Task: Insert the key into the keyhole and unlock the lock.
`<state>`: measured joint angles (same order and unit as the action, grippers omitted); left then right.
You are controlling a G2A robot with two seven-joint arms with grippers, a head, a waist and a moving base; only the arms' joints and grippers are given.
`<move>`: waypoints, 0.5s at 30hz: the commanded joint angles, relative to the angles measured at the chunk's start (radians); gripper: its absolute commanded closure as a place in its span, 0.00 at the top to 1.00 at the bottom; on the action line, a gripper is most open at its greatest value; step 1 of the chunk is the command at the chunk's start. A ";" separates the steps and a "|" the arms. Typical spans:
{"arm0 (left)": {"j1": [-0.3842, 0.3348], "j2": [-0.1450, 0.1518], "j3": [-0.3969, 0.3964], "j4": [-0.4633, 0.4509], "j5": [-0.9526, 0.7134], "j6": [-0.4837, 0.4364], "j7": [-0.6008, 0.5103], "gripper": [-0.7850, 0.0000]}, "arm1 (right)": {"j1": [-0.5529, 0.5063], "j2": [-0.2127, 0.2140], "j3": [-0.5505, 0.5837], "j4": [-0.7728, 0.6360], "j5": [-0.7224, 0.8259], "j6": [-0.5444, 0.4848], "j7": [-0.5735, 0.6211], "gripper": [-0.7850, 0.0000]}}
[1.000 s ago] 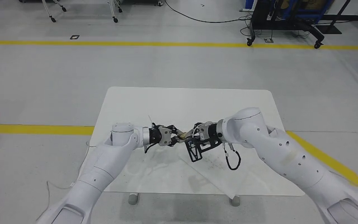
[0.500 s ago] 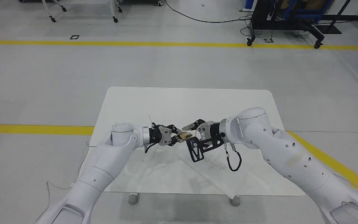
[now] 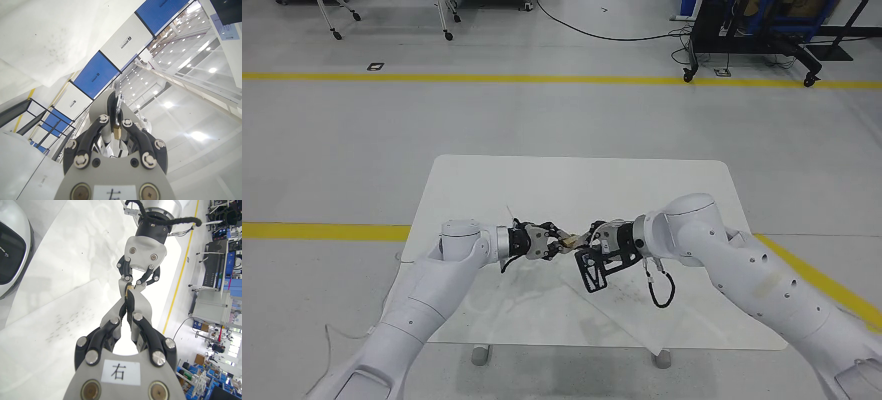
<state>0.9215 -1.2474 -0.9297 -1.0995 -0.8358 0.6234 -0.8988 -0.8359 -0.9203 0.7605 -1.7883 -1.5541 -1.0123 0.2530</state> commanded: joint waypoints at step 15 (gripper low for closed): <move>0.019 0.004 -0.046 -0.025 0.004 -0.103 0.135 0.00 | 0.002 0.001 0.035 -0.008 0.043 0.043 -0.017 1.00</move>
<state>0.9374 -1.2443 -0.9707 -1.1171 -0.8443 0.5424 -0.7969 -0.8339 -0.9197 0.7958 -1.7962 -1.5116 -0.9697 0.2358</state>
